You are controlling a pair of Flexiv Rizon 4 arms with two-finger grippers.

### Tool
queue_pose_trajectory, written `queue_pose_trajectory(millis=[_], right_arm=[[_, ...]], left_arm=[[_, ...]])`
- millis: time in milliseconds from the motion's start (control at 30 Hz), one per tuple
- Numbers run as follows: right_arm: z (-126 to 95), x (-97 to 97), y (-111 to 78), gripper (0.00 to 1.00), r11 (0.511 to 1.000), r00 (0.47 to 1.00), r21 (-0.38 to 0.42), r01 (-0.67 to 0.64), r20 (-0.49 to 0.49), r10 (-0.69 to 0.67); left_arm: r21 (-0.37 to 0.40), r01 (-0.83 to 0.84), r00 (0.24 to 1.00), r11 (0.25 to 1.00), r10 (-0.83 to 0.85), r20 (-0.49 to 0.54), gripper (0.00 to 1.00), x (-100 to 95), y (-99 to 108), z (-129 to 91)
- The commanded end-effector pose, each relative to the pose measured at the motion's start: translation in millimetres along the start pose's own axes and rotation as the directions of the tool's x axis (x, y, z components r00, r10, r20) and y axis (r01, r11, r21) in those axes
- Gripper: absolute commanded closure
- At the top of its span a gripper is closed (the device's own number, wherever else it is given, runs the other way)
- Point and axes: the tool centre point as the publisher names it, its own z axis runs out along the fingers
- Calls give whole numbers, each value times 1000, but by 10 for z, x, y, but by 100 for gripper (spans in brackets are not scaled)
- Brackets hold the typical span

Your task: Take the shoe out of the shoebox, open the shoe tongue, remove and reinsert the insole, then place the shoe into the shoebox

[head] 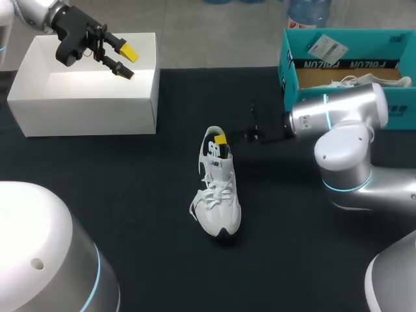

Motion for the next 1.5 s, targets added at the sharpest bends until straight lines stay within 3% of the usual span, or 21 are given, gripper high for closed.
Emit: queue_pose_trajectory(millis=[33,367,567,600,667,700,1500], right_arm=[[28,-2,-33,100,1000,1000,7,-12,4,12],[61,148,-252,100,998,998,-3,-60,7,60],[93,171,-282,100,998,998,-2,-68,3,68],[84,175,-271,87,998,998,-5,-65,7,65],[70,178,-248,24,998,998,-6,-62,11,62],[58,173,-242,0,998,998,-6,-56,17,57],[-71,338,-52,0,998,997,49,-34,78,30]], left_arm=[[2,0,1000,1000,0,-4,0,-6,-1,-5],[2,0,1000,1000,0,-4,0,-6,-1,-5],[2,0,1000,1000,0,-4,0,-6,-1,-5],[2,0,1000,1000,0,-4,0,-6,-1,-5],[2,0,1000,1000,0,-4,0,-6,-1,-5],[2,0,1000,1000,0,-4,0,-6,-1,-5],[2,0,1000,1000,0,-4,0,-6,-1,-5]])
